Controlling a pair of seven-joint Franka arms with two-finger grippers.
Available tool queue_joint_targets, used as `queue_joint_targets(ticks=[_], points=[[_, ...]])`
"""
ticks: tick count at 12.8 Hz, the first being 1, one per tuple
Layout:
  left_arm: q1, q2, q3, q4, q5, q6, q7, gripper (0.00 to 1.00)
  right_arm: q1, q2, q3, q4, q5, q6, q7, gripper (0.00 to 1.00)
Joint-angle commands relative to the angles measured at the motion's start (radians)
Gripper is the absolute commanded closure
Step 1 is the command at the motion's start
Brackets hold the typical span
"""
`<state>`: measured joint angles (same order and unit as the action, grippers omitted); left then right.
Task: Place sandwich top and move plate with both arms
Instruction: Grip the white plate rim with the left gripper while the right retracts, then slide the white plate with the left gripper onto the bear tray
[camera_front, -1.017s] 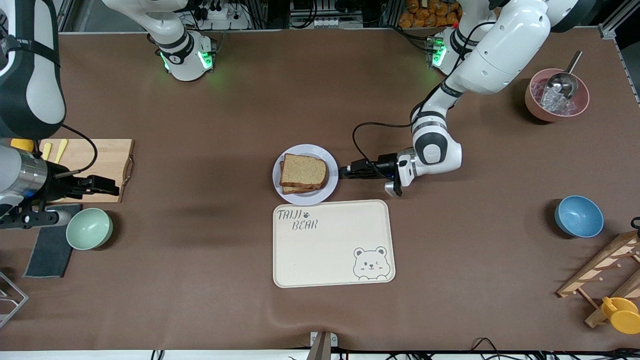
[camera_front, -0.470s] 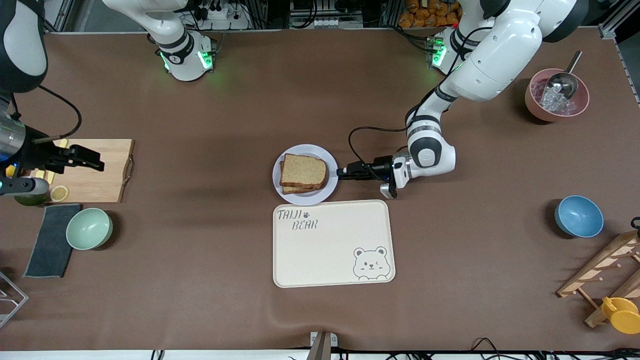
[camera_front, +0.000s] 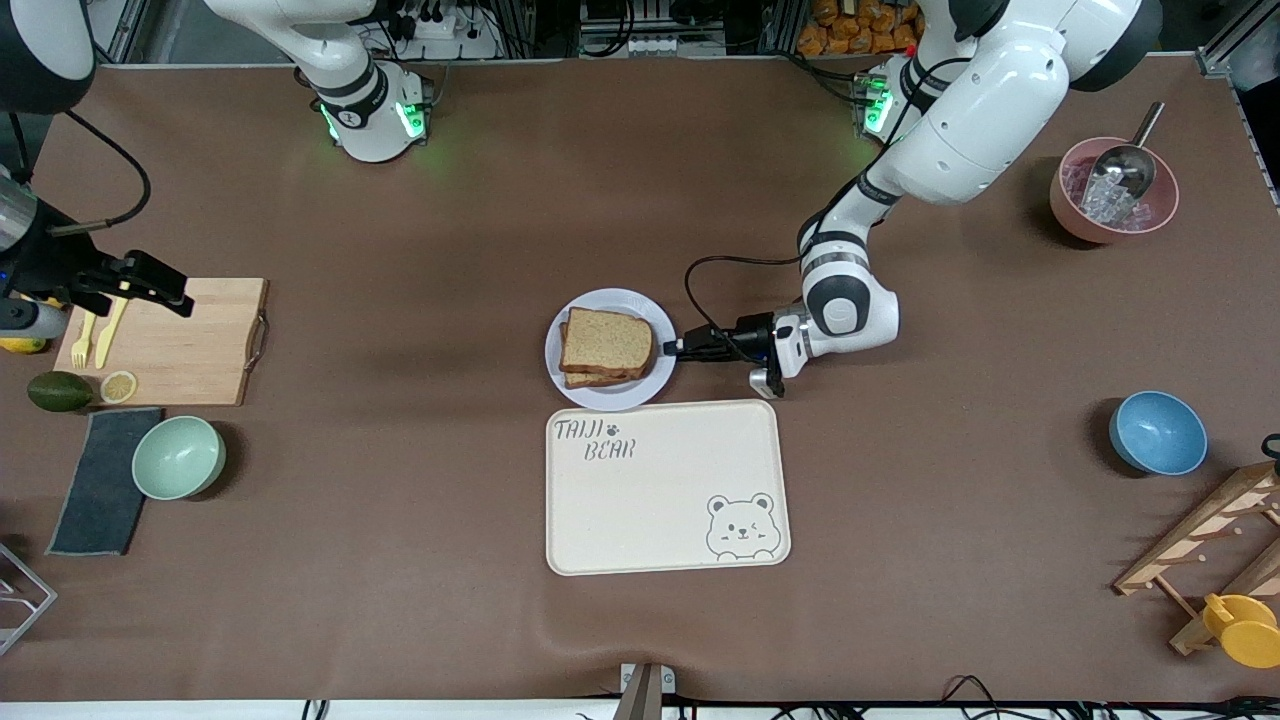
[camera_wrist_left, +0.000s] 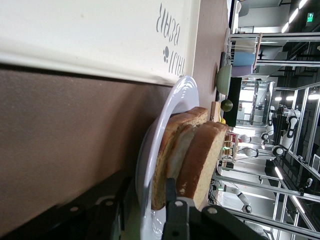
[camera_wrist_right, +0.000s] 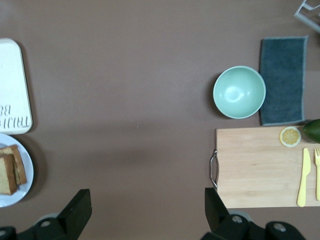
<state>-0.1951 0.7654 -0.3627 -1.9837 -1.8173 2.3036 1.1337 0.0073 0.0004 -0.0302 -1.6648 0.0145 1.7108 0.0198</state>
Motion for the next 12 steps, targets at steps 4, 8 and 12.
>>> queue_joint_targets(ticks=[4, 8, 12], points=[[-0.032, 0.045, 0.004, 0.045, -0.045, 0.026, 0.029, 0.86, 0.0, 0.006, 0.004, 0.048, -0.03, 0.01, 0.043, 0.0], [-0.032, 0.045, 0.004, 0.046, -0.075, 0.031, 0.098, 1.0, 0.0, 0.013, 0.004, 0.069, -0.067, 0.009, 0.045, 0.0], [-0.041, 0.038, -0.004, 0.045, -0.143, 0.03, 0.242, 1.0, -0.007, 0.023, 0.004, 0.082, -0.058, 0.007, 0.046, 0.0]])
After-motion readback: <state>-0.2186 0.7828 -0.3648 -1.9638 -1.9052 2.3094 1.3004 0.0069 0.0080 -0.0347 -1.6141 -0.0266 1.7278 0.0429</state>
